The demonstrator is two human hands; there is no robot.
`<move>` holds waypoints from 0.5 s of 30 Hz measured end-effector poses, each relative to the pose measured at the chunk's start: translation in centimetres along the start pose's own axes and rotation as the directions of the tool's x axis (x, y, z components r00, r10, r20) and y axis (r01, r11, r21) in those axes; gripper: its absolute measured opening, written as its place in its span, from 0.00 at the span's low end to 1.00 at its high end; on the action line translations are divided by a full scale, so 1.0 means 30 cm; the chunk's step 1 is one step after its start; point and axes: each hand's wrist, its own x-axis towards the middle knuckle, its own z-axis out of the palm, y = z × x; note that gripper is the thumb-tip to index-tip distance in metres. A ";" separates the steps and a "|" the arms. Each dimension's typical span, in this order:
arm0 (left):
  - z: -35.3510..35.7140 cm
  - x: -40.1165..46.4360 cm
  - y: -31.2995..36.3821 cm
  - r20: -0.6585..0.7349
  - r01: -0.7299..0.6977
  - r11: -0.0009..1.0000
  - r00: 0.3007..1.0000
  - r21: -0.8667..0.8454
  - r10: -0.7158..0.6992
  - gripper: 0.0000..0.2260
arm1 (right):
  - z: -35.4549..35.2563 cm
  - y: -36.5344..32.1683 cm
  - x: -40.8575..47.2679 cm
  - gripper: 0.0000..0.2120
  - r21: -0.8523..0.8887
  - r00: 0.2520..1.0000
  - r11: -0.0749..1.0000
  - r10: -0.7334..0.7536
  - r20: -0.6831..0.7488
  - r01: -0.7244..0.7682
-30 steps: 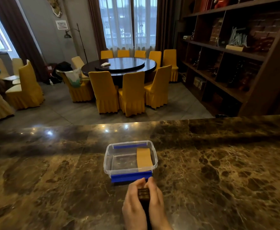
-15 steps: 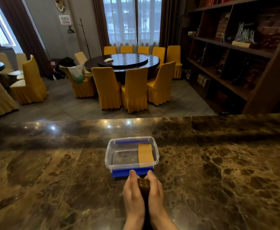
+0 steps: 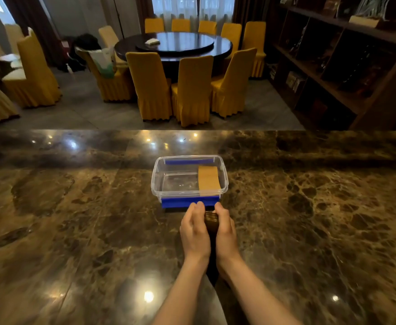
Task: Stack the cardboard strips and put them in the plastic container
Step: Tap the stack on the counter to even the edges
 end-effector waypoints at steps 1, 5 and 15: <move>0.006 0.006 0.004 0.001 0.006 1.000 1.000 0.001 -0.006 0.23 | 0.004 -0.007 0.002 0.24 0.000 1.000 1.000 -0.002 -0.008 0.002; 0.018 0.022 0.040 -0.014 -0.045 0.999 0.999 0.012 0.045 0.18 | 0.009 -0.032 0.022 0.17 0.010 0.996 0.996 -0.087 0.034 0.087; 0.009 -0.006 0.037 -0.008 0.014 0.999 1.000 0.040 -0.014 0.16 | -0.006 -0.001 0.027 0.20 -0.020 0.997 0.998 -0.055 0.050 0.056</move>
